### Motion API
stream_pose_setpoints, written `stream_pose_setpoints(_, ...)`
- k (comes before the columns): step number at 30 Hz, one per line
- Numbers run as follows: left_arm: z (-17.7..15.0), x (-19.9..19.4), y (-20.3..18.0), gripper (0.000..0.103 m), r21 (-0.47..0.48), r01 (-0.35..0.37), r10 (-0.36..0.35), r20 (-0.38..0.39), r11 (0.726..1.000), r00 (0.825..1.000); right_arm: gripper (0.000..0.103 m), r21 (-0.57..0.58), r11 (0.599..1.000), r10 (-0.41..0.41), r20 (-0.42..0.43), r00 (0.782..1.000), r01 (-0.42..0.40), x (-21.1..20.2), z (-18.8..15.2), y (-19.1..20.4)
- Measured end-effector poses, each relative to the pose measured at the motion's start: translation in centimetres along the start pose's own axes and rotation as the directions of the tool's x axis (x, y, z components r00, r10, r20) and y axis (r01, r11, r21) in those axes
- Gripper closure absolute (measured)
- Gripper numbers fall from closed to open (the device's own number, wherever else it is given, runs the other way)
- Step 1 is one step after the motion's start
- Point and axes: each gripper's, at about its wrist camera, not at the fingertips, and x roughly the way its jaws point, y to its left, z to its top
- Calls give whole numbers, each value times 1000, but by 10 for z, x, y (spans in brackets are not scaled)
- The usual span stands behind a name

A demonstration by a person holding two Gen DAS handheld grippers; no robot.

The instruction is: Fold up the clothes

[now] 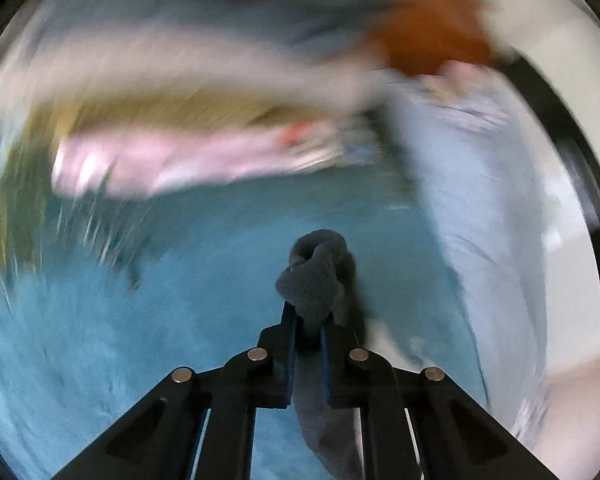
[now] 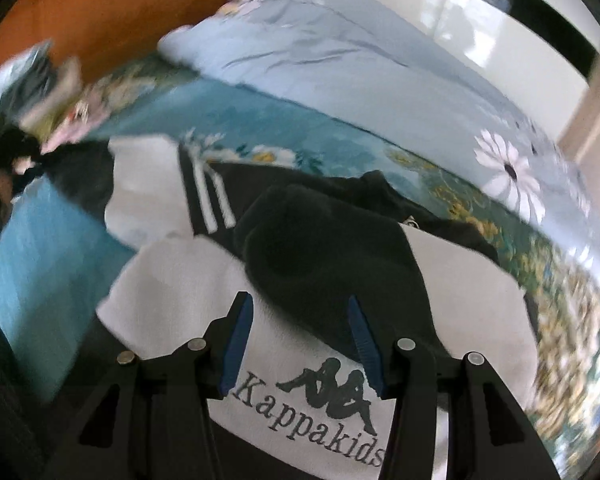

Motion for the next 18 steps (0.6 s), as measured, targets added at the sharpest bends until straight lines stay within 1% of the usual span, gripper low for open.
stream_pose_setpoints(1, 0, -15, -25, 93, 82, 36, -38, 26, 996, 999, 52, 34, 999, 8, 4, 1000, -9, -1, 0, -6)
stream_pose_setpoints(2, -2, -30, -48, 93, 154, 69, -77, 46, 986, 996, 52, 74, 997, 15, 5, 1000, -15, -2, -2, -13)
stream_pose_setpoints(3, -6, -44, -73, 93, 215, 108, -122, 57, 971, 991, 52, 113, 993, 19, 5, 1000, -20, -3, -4, -20)
stream_pose_setpoints(5, -17, -73, -124, 93, 326, 187, -217, 59, 927, 974, 52, 177, 984, 20, 8, 1000, -21, -6, -9, -37)
stream_pose_setpoints(8, -40, -98, -195, 93, 439, 281, -314, 3, 854, 949, 52, 241, 971, -3, 20, 1000, -2, -16, -15, -64)
stream_pose_setpoints(11, -83, -111, -258, 93, 529, 357, -370, -87, 769, 925, 52, 301, 953, -46, 48, 998, 29, -35, -25, -98)
stream_pose_setpoints(12, -102, -112, -276, 93, 560, 375, -374, -122, 739, 919, 52, 327, 944, -51, 55, 997, 30, -41, -29, -109)
stream_pose_setpoints(14, -146, -109, -306, 93, 615, 400, -354, -203, 680, 913, 52, 384, 923, -49, 65, 997, 20, -52, -40, -131)
stream_pose_setpoints(16, -190, -97, -325, 93, 630, 433, -311, -302, 645, 901, 52, 447, 895, -46, 74, 996, 8, -63, -53, -153)
stream_pose_setpoints(18, -233, -85, -337, 93, 647, 455, -261, -378, 612, 888, 52, 497, 868, -53, 80, 995, 6, -71, -67, -169)
